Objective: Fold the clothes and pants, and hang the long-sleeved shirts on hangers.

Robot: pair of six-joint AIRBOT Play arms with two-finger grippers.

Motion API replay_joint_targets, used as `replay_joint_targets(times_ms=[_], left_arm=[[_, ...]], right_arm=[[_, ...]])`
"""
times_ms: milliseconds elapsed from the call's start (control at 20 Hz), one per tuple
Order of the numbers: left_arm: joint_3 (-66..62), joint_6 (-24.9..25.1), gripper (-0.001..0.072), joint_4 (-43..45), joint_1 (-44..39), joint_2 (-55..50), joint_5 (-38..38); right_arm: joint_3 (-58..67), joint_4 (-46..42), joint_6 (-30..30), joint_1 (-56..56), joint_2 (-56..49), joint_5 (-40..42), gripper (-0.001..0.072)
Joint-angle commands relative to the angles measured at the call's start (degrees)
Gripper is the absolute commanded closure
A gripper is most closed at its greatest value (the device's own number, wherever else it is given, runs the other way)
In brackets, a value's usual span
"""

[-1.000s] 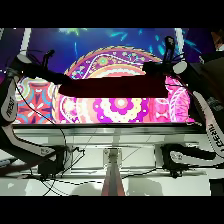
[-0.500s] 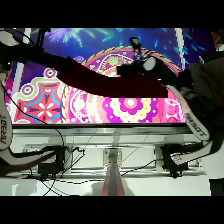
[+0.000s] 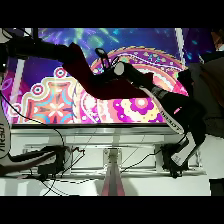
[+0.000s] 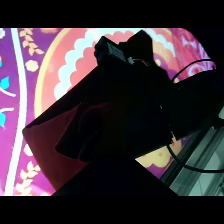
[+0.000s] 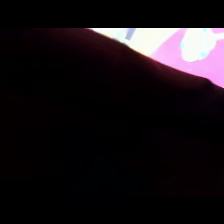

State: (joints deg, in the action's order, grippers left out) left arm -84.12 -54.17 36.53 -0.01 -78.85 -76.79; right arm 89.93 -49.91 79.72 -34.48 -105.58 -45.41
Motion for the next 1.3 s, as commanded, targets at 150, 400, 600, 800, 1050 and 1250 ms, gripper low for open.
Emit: replay_joint_targets(times_ms=[150,400,600,800,1050,1250], left_arm=[[0.0,0.0,0.0691,-5.7,-11.5,-3.4,10.4],[0.0,0.2,0.0691,-15.3,-30.3,-11.8,30.3],[-0.1,0.3,0.0683,-17.7,-42.0,-17.6,50.3],[-0.1,1.1,0.0001,-14.3,-44.0,-19.7,54.9],[-0.1,1.0,0.0002,-4.8,-39.7,-17.4,51.6],[-0.1,1.1,0.0004,-4.2,-36.1,-15.6,48.0]], right_arm=[[0.8,-12.3,1.2,17.9,5.3,-13.6,0.0697],[0.8,-16.3,1.2,36.0,12.7,-18.8,0.0697],[0.8,-16.4,1.2,44.3,15.6,-22.0,0.0696],[-0.5,-23.1,-2.0,46.7,15.4,-23.0,0.0211],[-10.0,-27.5,-5.4,49.1,15.4,-23.5,0.019],[-20.2,-10.6,-13.6,52.2,12.9,-27.3,0.0187]])
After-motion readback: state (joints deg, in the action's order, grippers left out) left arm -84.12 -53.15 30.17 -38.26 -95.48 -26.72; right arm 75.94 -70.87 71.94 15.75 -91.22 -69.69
